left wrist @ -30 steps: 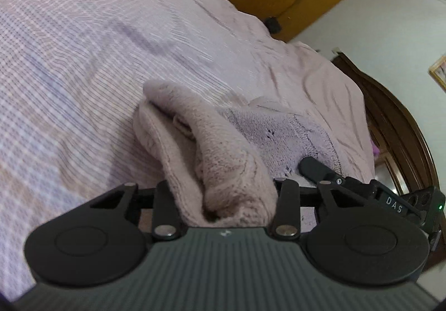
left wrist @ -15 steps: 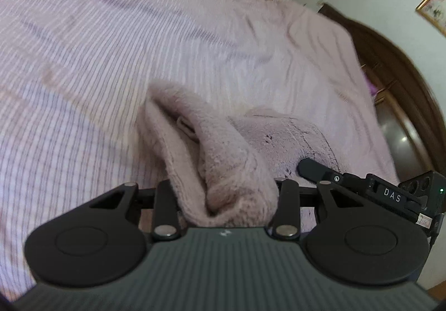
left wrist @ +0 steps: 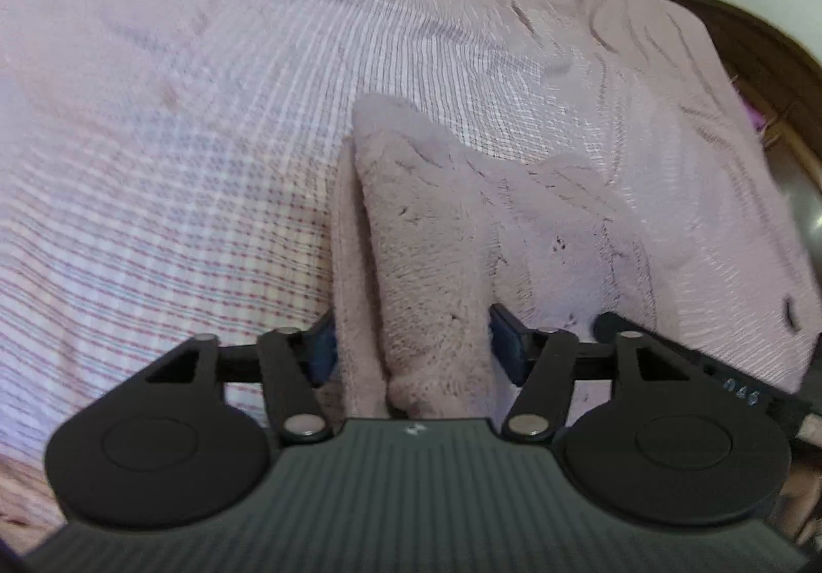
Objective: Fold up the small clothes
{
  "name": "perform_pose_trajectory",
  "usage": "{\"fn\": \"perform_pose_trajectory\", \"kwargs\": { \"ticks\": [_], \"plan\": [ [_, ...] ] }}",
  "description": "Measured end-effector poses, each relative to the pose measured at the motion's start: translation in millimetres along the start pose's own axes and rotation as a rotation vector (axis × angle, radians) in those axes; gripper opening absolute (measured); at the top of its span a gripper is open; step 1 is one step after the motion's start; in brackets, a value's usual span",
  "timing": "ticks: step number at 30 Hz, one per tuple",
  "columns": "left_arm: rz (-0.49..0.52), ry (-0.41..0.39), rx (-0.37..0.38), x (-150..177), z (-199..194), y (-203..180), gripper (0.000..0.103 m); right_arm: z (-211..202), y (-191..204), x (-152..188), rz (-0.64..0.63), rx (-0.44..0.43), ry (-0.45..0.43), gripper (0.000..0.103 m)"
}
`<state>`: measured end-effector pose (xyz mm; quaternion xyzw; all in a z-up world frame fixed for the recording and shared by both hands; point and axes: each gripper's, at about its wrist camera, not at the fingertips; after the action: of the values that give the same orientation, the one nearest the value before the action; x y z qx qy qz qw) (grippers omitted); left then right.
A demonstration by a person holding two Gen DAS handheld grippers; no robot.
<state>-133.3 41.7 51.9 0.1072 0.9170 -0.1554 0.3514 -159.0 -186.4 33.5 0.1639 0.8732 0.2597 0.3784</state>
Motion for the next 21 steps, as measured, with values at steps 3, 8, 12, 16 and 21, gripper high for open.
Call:
{"fn": "perform_pose_trajectory", "kwargs": {
  "ticks": [3,8,12,16,21],
  "plan": [
    [0.069,-0.017,-0.076,7.2,-11.4,-13.0,0.079,-13.5,4.5,9.3,-0.021,0.044,-0.038,0.082],
    [0.158,-0.034,-0.146,25.6,-28.5,-33.3,0.079,-33.9,7.1,27.3,-0.053,0.088,-0.106,0.089],
    [0.191,-0.037,-0.198,41.6,-33.5,-47.1,0.088,-51.7,9.5,50.5,-0.096,0.126,-0.158,0.095],
    [0.153,-0.019,-0.241,53.6,-25.8,-50.1,0.088,-48.5,7.1,72.8,-0.146,0.165,-0.146,0.098],
    [0.104,0.035,-0.269,68.8,-7.9,-47.6,0.088,-34.7,2.7,90.3,-0.163,0.203,-0.116,0.099]
  ]
}}
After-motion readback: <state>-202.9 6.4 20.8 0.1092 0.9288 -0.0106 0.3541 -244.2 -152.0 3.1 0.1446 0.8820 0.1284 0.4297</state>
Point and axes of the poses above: each gripper's, at about its wrist camera, not at the fingertips, and z roughly the way its jaws point, y to its left, x to its underside, and after that the axes turned 12 degrees about z, right-handed
